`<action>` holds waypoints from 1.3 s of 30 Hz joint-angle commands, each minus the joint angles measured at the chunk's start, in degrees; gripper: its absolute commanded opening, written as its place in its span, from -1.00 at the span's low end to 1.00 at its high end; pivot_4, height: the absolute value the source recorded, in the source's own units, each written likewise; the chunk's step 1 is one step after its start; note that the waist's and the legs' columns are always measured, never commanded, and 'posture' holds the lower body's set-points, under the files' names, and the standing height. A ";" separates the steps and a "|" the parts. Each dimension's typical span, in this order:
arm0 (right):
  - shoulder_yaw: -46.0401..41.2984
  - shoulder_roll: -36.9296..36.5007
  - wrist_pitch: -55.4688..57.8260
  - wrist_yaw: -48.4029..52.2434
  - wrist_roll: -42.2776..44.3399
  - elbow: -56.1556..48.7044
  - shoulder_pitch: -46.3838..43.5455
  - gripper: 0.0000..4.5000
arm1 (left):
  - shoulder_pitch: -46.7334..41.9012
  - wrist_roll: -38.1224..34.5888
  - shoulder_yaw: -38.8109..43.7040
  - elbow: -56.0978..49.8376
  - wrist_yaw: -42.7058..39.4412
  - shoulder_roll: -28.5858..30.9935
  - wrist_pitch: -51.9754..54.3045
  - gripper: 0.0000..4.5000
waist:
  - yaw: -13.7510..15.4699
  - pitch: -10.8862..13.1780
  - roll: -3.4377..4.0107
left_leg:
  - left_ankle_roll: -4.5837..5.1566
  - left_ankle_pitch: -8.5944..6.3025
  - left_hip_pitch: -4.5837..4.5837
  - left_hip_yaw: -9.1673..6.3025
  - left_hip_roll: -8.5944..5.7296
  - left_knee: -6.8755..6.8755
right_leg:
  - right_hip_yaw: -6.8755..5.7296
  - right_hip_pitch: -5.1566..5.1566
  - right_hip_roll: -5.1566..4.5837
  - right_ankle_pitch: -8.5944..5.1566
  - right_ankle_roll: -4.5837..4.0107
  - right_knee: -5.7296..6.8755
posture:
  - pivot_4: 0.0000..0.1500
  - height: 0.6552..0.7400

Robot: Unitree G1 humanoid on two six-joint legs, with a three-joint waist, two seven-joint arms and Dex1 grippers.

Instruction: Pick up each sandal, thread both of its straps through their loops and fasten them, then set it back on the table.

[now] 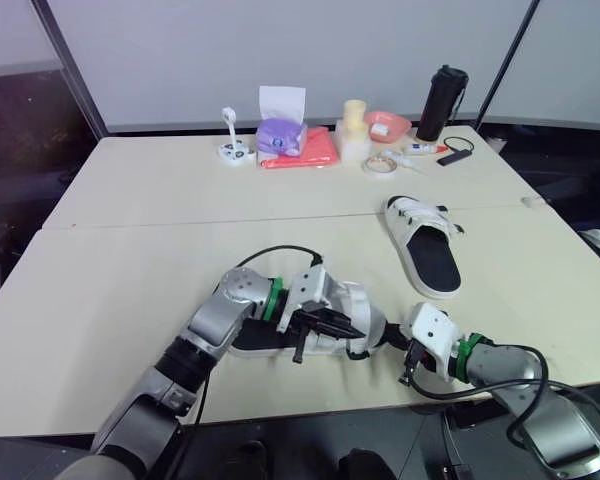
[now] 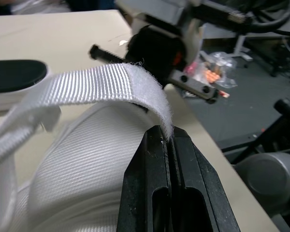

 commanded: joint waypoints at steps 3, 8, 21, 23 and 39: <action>1.92 -0.08 2.07 0.43 -0.84 2.29 1.19 -1.00 | -2.01 0.46 0.63 2.20 -0.56 -1.43 -2.76 -0.99 | 0.01 0.00 0.00 | 0.00 0.00 0.00 0.00 -0.01 0.00 | 0.00 0.00 0.00 0.01 0.01 0.00 | 1.00 1.00; 2.00 -0.07 1.99 0.48 -0.88 2.45 1.03 -1.00 | -1.73 0.75 0.08 2.68 -2.58 -0.66 -3.42 -0.99 | -0.02 0.00 0.00 | 0.00 0.00 0.00 -0.01 -0.02 0.00 | -0.01 0.00 0.00 0.06 0.11 0.00 | 1.00 1.00; 1.98 -0.25 2.12 0.49 -0.90 2.24 1.33 -1.00 | 0.27 4.88 -1.76 7.66 -4.88 -0.07 -16.40 -0.99 | -0.07 -0.01 0.01 | 0.00 0.00 0.00 -0.01 -0.02 0.00 | -0.01 0.01 0.01 0.06 0.11 0.00 | 1.00 1.00; 1.97 -0.26 2.09 0.51 -0.90 2.28 1.30 -1.00 | 0.64 4.66 -1.94 7.12 -5.53 -0.02 -15.94 -0.99 | -0.10 -0.01 0.01 | 0.00 0.00 0.00 -0.02 -0.01 0.00 | -0.01 0.01 0.01 0.06 0.11 0.00 | 1.00 1.00; 2.33 -0.32 1.78 0.52 -1.28 2.96 0.65 -1.00 | 0.96 -0.48 -0.09 1.77 -6.44 -1.26 -3.09 -0.99 | -0.19 -0.01 0.02 | 0.01 0.00 0.00 -0.03 -0.01 0.00 | -0.02 0.01 0.04 0.08 0.14 0.00 | 1.00 1.00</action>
